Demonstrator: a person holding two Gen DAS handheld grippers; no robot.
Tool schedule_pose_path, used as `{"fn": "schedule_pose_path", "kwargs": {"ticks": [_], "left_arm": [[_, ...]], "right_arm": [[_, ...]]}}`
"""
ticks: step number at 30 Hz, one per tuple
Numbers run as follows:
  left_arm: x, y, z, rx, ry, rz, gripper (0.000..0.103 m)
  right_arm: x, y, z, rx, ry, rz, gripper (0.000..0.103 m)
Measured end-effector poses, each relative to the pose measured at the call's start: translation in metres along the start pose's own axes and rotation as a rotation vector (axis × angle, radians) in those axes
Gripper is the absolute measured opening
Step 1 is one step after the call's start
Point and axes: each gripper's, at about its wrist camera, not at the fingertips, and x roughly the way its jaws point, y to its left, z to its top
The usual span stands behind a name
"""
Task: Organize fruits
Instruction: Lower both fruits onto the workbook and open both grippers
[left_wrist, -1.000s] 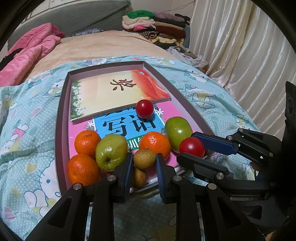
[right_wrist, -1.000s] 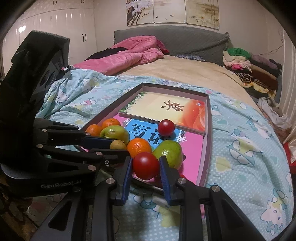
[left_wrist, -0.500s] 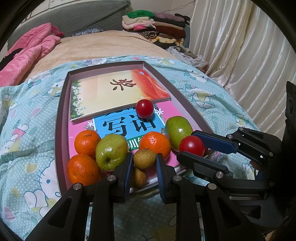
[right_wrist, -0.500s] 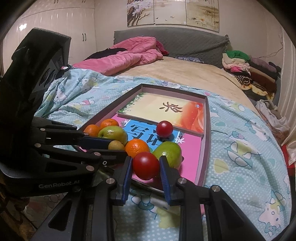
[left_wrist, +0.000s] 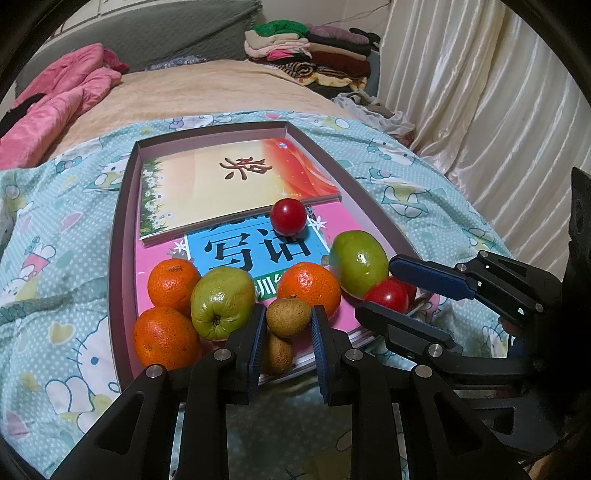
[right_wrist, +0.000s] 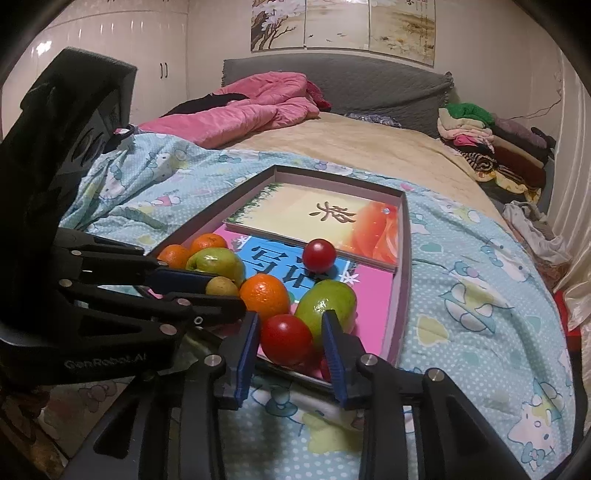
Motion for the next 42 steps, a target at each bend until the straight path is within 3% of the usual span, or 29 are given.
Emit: {"fn": "schedule_pose_path", "kwargs": {"ticks": [16,20,42], "left_arm": [[0.001,0.002,0.001,-0.022,0.004,-0.016,0.027],[0.001,0.002,0.002,-0.032,0.005,-0.026,0.028],[0.000,0.003,0.002,-0.047,0.007,-0.057,0.039]], "right_arm": [[0.005,-0.011,-0.001,0.051,0.025,-0.019,0.045],[0.005,-0.016,-0.001,0.073,0.026,-0.035,0.053],[0.004,-0.025,-0.002,0.128,0.034,-0.060,0.055]]}}
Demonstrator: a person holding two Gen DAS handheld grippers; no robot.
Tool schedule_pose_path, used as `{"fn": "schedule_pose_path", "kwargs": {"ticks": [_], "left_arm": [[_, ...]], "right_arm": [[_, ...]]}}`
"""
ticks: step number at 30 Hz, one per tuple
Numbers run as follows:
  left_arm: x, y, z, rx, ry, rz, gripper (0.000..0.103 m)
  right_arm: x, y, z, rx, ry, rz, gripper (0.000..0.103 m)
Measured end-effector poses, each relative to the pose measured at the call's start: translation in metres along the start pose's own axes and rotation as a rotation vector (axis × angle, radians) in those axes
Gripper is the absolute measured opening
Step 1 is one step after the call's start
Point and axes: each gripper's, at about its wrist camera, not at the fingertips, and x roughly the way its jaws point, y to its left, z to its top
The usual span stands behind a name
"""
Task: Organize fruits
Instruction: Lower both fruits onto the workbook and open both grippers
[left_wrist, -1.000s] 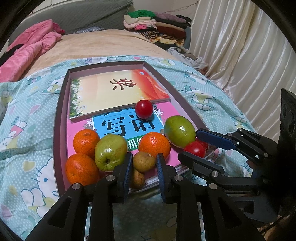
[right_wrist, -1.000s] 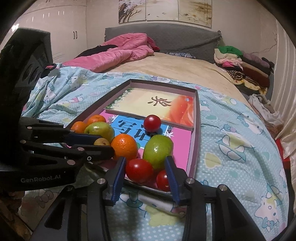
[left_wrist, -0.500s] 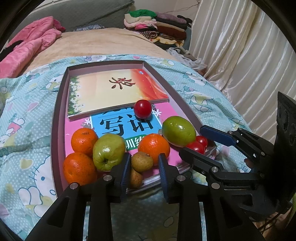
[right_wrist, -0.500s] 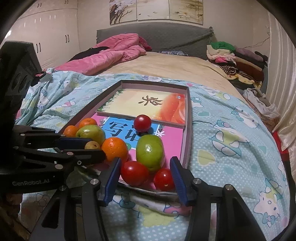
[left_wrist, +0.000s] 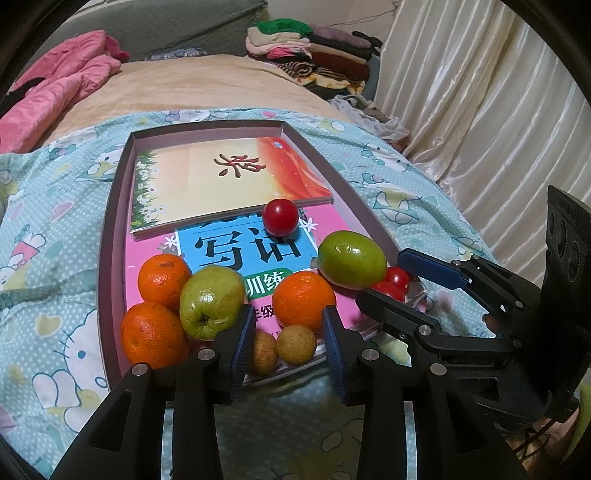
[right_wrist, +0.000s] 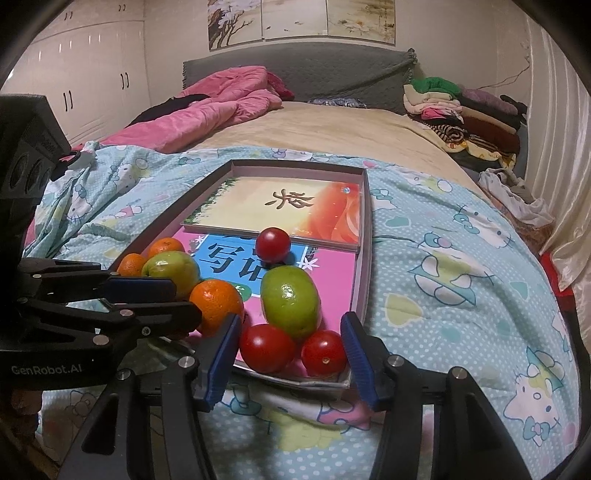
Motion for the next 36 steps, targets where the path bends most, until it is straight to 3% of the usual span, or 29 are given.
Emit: {"fn": "schedule_pose_path", "kwargs": {"ticks": [10,26,32,36], "left_arm": [[-0.003,-0.005,-0.001,0.010,-0.008,-0.002,0.045],[-0.012,-0.008,0.000,0.019,-0.027,-0.023,0.066],[-0.013,-0.009,0.000,0.016,-0.032,-0.020,0.068],[-0.017,-0.008,0.000,0.006,-0.048,-0.011,0.072]], "right_arm": [[-0.004,-0.003,0.002,0.007,-0.013,-0.007,0.055],[-0.009,-0.012,0.004,0.060,-0.032,-0.019,0.068],[-0.010,-0.013,0.004,0.062,-0.037,-0.021,0.068],[-0.013,-0.015,0.004,0.076,-0.048,-0.023,0.074]]}}
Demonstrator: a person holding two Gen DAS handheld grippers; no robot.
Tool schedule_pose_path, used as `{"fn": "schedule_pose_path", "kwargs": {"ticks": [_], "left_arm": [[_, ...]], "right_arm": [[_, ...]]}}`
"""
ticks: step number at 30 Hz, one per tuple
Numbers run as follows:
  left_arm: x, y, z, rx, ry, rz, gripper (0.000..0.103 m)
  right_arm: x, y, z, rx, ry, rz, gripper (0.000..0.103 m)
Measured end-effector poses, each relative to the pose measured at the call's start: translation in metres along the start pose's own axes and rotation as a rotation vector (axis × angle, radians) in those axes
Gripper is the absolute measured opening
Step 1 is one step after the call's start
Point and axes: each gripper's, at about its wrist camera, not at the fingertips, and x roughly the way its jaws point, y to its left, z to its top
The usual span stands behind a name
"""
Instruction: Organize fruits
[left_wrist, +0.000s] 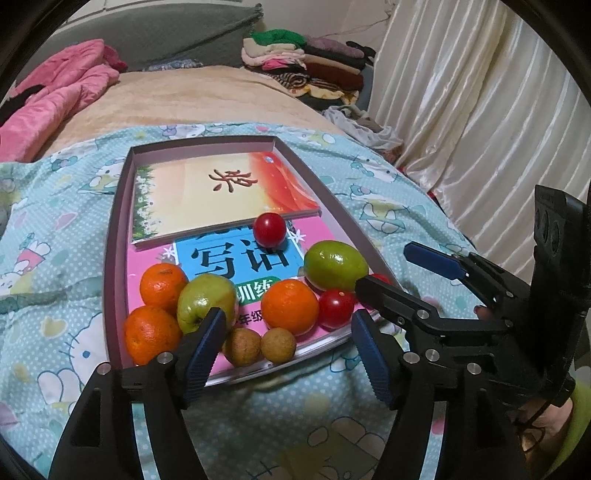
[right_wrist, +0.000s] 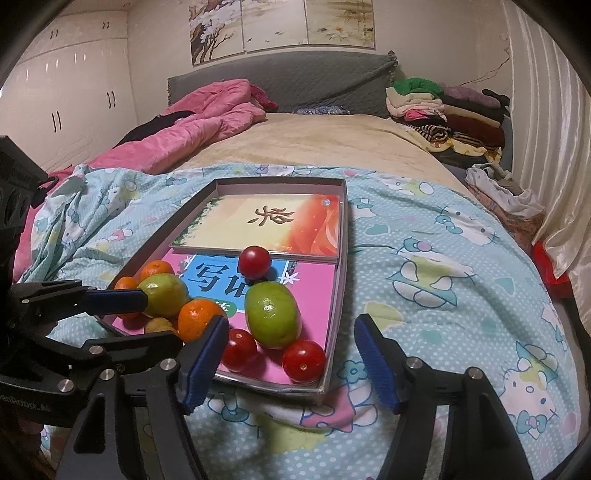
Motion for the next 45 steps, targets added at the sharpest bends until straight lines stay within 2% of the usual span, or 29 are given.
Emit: {"fn": "schedule_pose_path", "kwargs": {"ticks": [10,12,18,27,31,38,45], "left_arm": [[-0.015,0.006,0.000,-0.047,-0.047,0.028,0.078],[-0.020,0.007,-0.001,-0.058,-0.058,0.036,0.079],[-0.035,0.011,-0.003,-0.089,-0.095,0.069,0.080],[-0.055,0.026,-0.009,-0.153,-0.084,0.171,0.080],[-0.069,0.026,-0.017,-0.159,-0.091,0.210,0.080],[-0.078,0.028,-0.043,-0.193,-0.060,0.229,0.080],[-0.078,0.018,-0.071,-0.180,0.002,0.247,0.080]], "right_arm": [[-0.009,0.003,0.002,-0.006,-0.048,0.001,0.083],[-0.012,0.003,0.003,-0.005,-0.059,-0.002,0.090],[-0.020,0.001,0.005,0.027,-0.081,0.000,0.101],[-0.044,0.006,0.004,0.072,-0.112,-0.009,0.102],[-0.057,0.015,0.000,0.095,-0.076,0.000,0.102],[-0.078,0.047,-0.014,0.046,-0.064,0.047,0.102],[-0.084,0.056,-0.038,0.072,0.000,0.074,0.102]]}}
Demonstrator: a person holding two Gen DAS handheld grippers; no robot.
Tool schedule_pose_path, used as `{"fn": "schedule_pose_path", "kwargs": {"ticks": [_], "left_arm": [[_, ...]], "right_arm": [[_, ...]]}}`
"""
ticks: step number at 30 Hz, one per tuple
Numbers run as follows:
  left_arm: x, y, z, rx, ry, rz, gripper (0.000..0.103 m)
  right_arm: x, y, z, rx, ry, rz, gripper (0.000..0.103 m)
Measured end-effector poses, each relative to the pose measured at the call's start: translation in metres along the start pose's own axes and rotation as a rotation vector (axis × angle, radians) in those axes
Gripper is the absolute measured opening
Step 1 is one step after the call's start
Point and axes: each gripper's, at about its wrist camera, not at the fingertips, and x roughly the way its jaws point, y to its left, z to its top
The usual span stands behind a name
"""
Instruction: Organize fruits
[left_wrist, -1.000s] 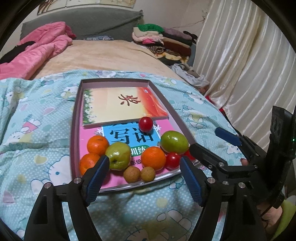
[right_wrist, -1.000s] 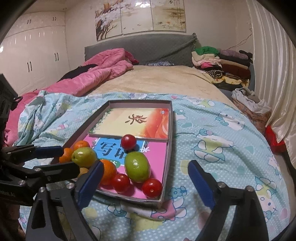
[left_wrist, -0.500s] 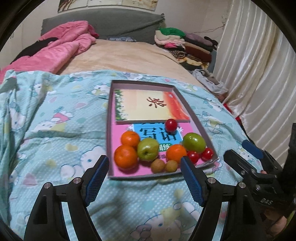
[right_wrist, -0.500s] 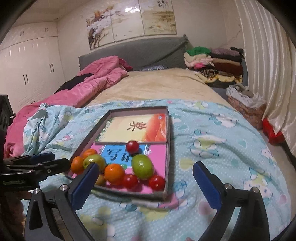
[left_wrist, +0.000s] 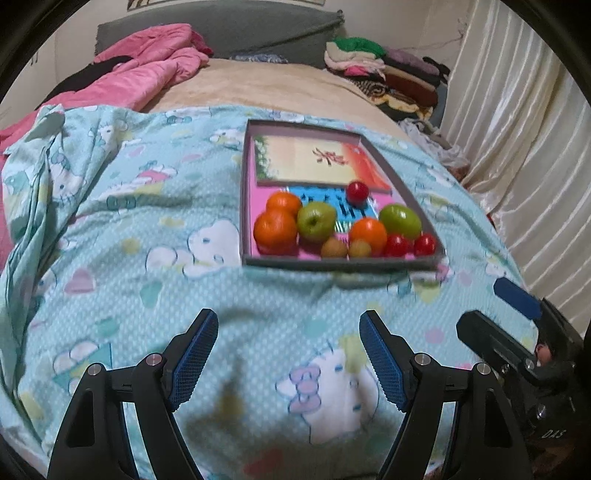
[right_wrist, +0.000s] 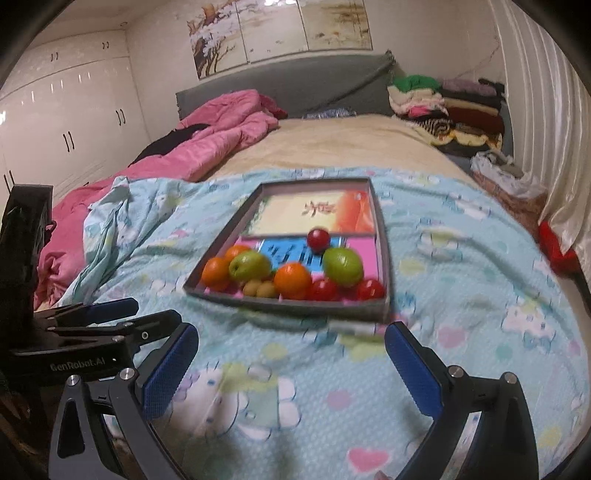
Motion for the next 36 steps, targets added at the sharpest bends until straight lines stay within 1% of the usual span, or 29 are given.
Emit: {"fn": "schedule_pose_path", "kwargs": {"ticks": [4,10,16,21,26,36], "left_arm": [[-0.0010,-0.0066,-0.0073,0.025,0.010,0.006,0.080],[-0.0048,-0.0074,-0.0100,0.019,0.007,0.007,0.080],[-0.0081,-0.0067,-0.0108,0.013,-0.001,0.009,0.080],[-0.0085,-0.0035,-0.0097,0.000,-0.006,0.003,0.080],[-0.0093,-0.0038,-0.0093,0.000,-0.013,-0.016,0.080],[-0.0076,-0.0065,-0.0093,0.013,-0.007,-0.014,0.080]], "right_arm": [[-0.0067,0.0010,-0.0016,0.002,-0.030,-0.011,0.102],[-0.0067,-0.0031,-0.0019,0.018,-0.019,-0.026,0.102],[-0.0095,-0.0005,-0.0035,0.006,-0.025,-0.024,0.102],[-0.0052,-0.0001,-0.0050,0.005,-0.008,-0.030,0.102],[-0.0029,0.0020,-0.0065,-0.007,-0.003,-0.030,0.102],[-0.0016,0.0010,-0.0075,-0.001,0.001,-0.036,0.102]]}}
